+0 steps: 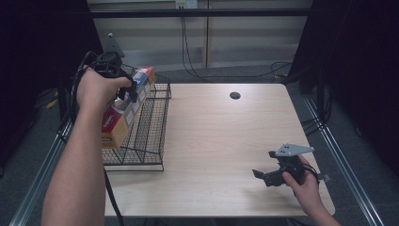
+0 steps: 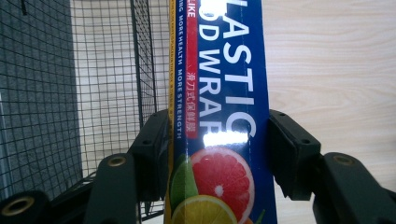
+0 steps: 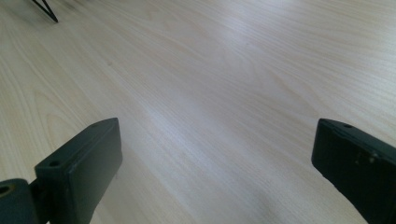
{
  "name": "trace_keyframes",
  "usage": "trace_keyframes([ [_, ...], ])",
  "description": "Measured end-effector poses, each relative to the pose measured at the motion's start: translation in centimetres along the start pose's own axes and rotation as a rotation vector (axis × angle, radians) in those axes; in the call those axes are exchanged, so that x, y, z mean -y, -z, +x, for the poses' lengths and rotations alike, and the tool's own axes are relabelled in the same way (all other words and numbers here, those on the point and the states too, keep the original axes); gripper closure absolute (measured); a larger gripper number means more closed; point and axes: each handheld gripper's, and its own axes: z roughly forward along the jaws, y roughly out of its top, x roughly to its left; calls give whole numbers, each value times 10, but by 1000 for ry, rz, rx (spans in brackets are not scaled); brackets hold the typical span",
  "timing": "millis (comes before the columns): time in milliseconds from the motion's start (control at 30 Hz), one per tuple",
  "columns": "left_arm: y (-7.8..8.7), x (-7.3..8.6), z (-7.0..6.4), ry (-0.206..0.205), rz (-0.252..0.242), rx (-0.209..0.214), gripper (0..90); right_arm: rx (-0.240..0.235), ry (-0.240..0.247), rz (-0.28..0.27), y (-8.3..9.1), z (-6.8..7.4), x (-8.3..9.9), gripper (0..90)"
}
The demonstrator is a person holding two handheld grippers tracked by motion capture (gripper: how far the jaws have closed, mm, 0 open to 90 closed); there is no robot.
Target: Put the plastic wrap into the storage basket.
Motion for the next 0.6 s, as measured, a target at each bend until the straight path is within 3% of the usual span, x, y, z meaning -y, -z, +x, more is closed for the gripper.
trace_keyframes([
  [600,5,1,26,52,-10,-14,453,-4,4,13,-4,0,1,18],
])
